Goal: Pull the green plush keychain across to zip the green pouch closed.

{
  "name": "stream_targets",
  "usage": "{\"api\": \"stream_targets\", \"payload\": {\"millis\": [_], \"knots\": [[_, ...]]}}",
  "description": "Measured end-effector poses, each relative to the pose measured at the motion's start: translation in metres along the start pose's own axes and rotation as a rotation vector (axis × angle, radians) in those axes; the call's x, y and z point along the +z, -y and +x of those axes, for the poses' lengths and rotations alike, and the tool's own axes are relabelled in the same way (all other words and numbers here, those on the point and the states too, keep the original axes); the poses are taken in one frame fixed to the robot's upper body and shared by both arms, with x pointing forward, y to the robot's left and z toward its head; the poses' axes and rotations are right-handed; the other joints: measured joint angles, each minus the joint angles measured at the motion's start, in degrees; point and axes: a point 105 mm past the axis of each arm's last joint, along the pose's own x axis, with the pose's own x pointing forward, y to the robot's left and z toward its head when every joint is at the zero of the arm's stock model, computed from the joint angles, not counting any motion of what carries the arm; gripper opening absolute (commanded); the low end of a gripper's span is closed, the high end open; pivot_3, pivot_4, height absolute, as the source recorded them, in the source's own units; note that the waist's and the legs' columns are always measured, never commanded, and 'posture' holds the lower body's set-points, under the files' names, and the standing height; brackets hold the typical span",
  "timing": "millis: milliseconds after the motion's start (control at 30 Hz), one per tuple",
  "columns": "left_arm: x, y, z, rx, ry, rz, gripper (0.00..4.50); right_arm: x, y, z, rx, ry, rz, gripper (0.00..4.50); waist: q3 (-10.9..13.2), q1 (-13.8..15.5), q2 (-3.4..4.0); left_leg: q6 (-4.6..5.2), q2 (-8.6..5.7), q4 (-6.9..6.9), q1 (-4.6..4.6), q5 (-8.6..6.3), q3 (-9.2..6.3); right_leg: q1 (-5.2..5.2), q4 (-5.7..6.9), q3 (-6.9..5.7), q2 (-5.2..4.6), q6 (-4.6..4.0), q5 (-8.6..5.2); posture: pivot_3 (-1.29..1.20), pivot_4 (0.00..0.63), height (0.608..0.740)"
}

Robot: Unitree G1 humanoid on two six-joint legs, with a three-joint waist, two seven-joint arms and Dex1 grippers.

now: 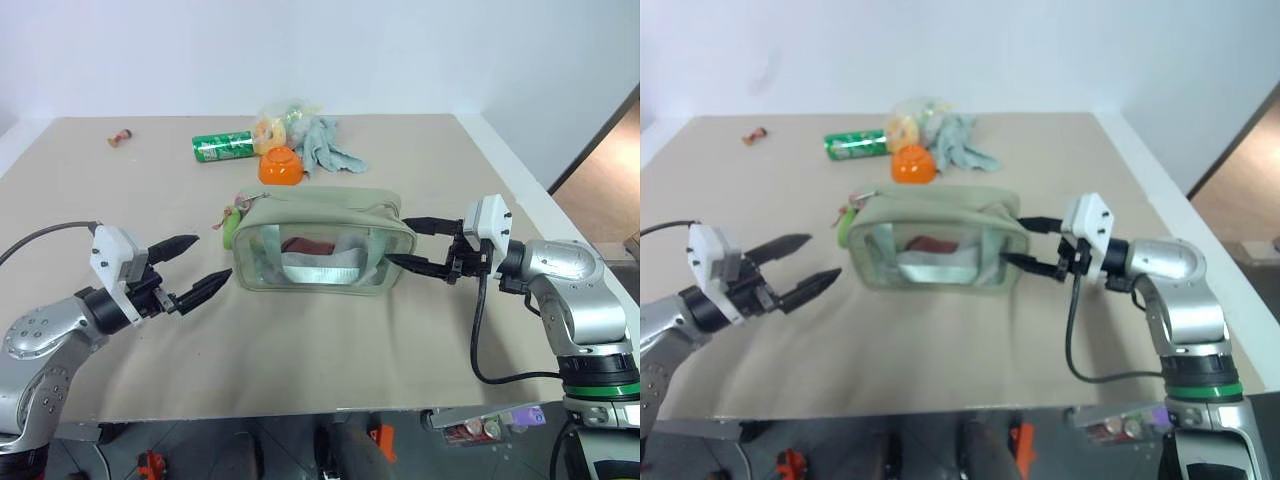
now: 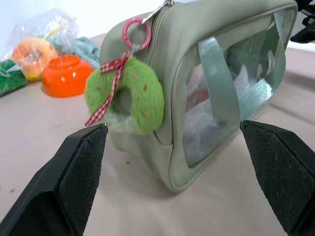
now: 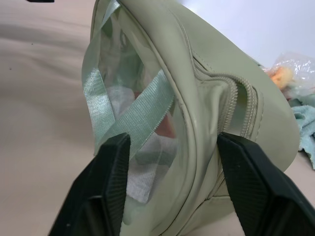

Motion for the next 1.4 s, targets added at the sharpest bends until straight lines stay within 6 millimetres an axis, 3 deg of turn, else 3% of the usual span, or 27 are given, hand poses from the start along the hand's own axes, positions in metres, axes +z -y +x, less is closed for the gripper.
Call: {"api": "stream_targets", "payload": {"millis": [67, 333, 667, 767, 933, 1100, 1400], "knots": [[0.0, -0.001, 0.0, 0.004, 0.001, 0.002, 4.5, -0.001, 0.0, 0.0, -0.01, 0.002, 0.011, 2.67, 0.0, 0.01, 0.0, 0.0, 0.0, 0.0, 0.0, 0.0, 0.01, 0.0, 0.0, 0.0, 0.0, 0.0, 0.0, 0.0, 0.15, 0.74], [0.001, -0.01, -0.004, 0.058, 0.006, 0.023, 4.5, 0.0, 0.001, 0.002, -0.031, 0.046, 0.06, 0.1, 0.0, -0.01, 0.0, 0.0, 0.01, 0.0, 0.0, 0.0, 0.01, 0.0, 0.0, 0.0, 0.02, 0.0, 0.0, 0.0, 0.15, 0.74], [-0.007, -0.026, -0.002, 0.144, 0.015, -0.048, 4.5, 0.001, 0.001, 0.002, -0.029, 0.05, 0.06, 0.05, 0.0, 0.05, 0.0, 0.0, -0.01, 0.01, -0.01, 0.0, -0.01, 0.01, 0.0, -0.01, 0.0, 0.02, 0.01, 0.0, 0.15, 0.74], [-0.008, -0.033, 0.008, 0.164, 0.008, -0.066, 4.5, 0.002, 0.001, 0.002, -0.027, 0.049, 0.041, 0.05, 0.0, 0.21, 0.0, 0.0, -0.02, 0.02, -0.01, 0.0, -0.03, 0.02, -0.01, -0.04, 0.01, 0.02, 0.01, 0.0, 0.15, 0.74], [-0.006, -0.026, 0.03, 0.099, 0.015, -0.056, 4.5, 0.002, 0.001, 0.001, -0.028, 0.049, 0.032, 0.05, 0.0, 0.19, -0.01, 0.0, -0.05, 0.01, -0.02, 0.0, 0.03, 0.01, -0.02, 0.04, -0.01, 0.04, 0.02, 0.0, 0.15, 0.74], [-0.006, -0.022, 0.039, 0.054, 0.005, -0.04, 4.5, 0.002, 0.002, 0.001, -0.031, 0.045, 0.029, 0.05, 0.0, 0.25, -0.01, 0.0, -0.04, 0.01, -0.02, 0.0, -0.02, 0.01, -0.01, 0.0, 0.01, 0.04, 0.02, 0.0, 0.15, 0.74], [-0.003, -0.031, 0.044, 0.072, 0.031, -0.004, 4.5, 0.002, 0.002, 0.001, -0.032, 0.034, 0.015, 0.05, 0.0, 0.25, -0.01, 0.0, -0.06, 0.03, -0.03, 0.0, -0.01, 0.02, -0.02, 0.02, -0.02, 0.06, 0.03, 0.0, 0.15, 0.74]]}}
